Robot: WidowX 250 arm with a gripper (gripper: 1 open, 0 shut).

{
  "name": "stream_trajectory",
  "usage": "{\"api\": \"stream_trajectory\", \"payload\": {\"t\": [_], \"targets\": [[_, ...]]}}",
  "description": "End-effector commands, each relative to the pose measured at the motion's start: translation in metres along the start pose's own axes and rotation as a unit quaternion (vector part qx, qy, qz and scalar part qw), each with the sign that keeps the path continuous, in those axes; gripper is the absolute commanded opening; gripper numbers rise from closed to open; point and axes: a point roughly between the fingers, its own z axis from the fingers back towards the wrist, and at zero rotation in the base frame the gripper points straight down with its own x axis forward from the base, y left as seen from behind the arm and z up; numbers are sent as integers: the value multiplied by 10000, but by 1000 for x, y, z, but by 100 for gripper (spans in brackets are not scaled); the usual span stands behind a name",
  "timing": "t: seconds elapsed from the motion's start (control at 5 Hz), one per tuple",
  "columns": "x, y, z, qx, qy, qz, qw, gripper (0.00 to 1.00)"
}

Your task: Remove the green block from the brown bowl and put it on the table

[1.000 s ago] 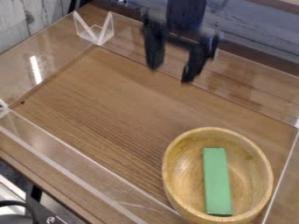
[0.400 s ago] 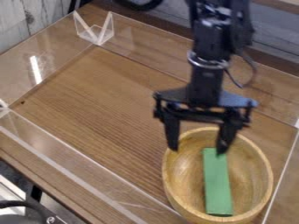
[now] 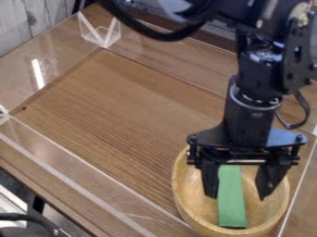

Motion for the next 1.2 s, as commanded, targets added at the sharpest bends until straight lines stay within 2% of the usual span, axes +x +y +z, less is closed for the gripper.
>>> {"api": "stream_trajectory", "payload": {"t": [0.0,0.2,0.6,1.0], "targets": [[-4,-13,9,-225,-114,163,9995,100],[-6,-21,8,-264,-151,300,9991,100],[-1,-18,-9,-239,-230,100,9994,100],[20,-1,-10,-285,-350,265,9986,100]]}}
